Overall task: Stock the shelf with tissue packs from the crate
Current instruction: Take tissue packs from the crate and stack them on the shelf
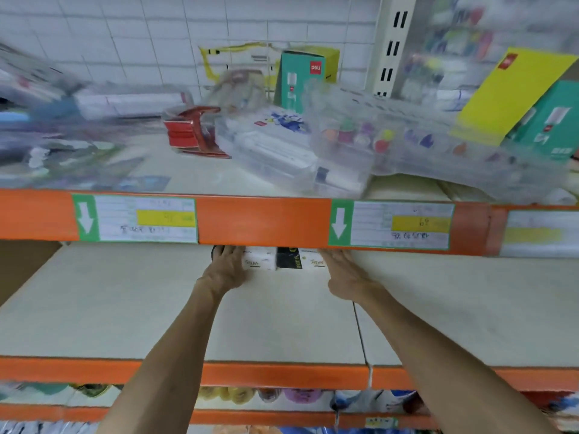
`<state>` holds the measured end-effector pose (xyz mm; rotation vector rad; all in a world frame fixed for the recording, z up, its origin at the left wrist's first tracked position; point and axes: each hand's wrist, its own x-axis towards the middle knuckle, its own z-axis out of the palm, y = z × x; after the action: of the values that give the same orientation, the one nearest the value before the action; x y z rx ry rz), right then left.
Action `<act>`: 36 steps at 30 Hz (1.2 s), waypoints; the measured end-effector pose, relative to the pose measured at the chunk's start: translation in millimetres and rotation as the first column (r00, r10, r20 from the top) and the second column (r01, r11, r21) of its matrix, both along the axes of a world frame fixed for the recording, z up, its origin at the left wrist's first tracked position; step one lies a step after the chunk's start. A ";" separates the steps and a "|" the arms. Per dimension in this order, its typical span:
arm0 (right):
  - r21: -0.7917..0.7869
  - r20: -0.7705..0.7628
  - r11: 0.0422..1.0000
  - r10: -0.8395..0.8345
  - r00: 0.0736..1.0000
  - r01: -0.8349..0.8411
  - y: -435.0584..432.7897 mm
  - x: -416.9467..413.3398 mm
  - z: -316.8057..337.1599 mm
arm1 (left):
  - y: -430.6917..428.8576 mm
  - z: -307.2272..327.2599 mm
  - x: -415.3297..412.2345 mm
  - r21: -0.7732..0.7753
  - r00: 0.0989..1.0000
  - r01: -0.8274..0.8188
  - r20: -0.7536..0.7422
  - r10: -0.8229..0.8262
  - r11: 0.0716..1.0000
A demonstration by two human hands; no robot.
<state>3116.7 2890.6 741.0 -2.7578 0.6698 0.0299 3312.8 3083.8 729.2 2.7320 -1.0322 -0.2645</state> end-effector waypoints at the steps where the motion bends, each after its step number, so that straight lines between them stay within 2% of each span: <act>1: 0.012 0.022 0.999 -0.036 0.999 0.036 7.0 -4.2 -1.3 | 3.4 3.2 1.7 0.010 0.999 0.029 -0.025 -0.029 1.000; 3: 0.014 0.077 0.991 -0.135 0.988 0.134 32.9 -21.5 -8.7 | 14.3 6.4 -1.5 -0.069 0.992 0.092 -0.078 -0.097 0.993; 7: -0.022 0.093 0.981 -0.188 0.978 0.191 101.0 -53.3 -22.5 | 60.3 0.3 -38.4 -0.301 0.990 0.134 -0.007 -0.143 0.944; 10: -0.009 0.066 0.978 -0.206 0.976 0.207 141.8 -59.8 -21.6 | 103.6 -15.9 -51.2 -0.227 0.979 0.176 -0.065 -0.195 0.958; 14: -0.045 0.081 0.991 -0.123 0.989 0.127 196.5 -64.2 -15.9 | 155.3 -14.2 -57.9 -0.120 0.967 0.255 0.022 -0.255 0.959; 20: -0.111 0.205 0.986 -0.097 0.974 0.122 249.3 -113.0 -46.9 | 222.1 -9.3 -109.7 -0.314 0.922 0.384 0.184 -0.341 0.868; 24: -0.111 0.150 0.984 -0.121 0.981 0.138 266.6 -168.3 -85.1 | 261.1 -43.6 -156.5 -0.374 0.943 0.333 0.133 -0.305 0.866; 29: -0.037 0.076 0.985 -0.167 0.983 0.170 290.3 -230.3 -125.2 | 305.9 -97.1 -209.8 -0.238 0.955 0.291 0.012 -0.296 0.927; 32: 0.002 -0.004 0.985 -0.172 0.985 0.172 302.7 -256.0 -150.5 | 330.2 -132.5 -229.5 -0.085 0.977 0.162 -0.127 -0.172 0.983; 36: 0.058 -0.118 0.982 -0.170 0.978 0.178 316.7 -273.3 -187.6 | 367.5 -171.8 -239.8 0.136 0.958 0.101 -0.280 -0.060 0.986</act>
<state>2843.4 3207.3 553.5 -2.6376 0.9207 0.1685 3073.0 3451.3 557.5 2.6794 -1.0838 -0.7407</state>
